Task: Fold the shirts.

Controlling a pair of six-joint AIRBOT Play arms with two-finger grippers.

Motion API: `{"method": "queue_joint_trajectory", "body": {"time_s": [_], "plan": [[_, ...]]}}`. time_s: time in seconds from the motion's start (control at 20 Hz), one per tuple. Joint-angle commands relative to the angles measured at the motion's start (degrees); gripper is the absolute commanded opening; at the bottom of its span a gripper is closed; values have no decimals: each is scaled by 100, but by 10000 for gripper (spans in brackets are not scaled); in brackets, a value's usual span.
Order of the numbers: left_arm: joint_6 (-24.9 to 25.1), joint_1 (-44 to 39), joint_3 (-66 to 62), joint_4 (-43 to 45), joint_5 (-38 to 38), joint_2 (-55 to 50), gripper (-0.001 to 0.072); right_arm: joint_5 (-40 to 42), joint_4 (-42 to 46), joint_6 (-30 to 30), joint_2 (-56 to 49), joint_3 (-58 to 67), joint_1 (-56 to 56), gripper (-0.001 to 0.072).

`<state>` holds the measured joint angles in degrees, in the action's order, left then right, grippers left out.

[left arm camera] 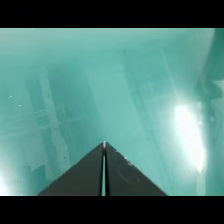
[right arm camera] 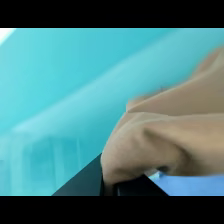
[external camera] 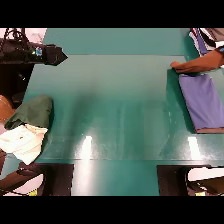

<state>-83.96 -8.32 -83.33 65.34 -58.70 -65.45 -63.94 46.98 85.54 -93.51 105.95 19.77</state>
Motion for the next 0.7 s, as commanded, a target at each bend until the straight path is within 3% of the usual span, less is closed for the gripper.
{"method": "queue_joint_trajectory", "body": {"time_s": [0.0,0.25,0.65], "plan": [[-4,-4,2,0,-20,-2,23,-271,122,109,120,612,83,15],[0,-4,2,15,-55,-2,23,-1078,1191,304,831,601,118,15],[57,-4,2,22,-293,-2,23,-1773,1351,398,2601,-2343,863,16]]}}
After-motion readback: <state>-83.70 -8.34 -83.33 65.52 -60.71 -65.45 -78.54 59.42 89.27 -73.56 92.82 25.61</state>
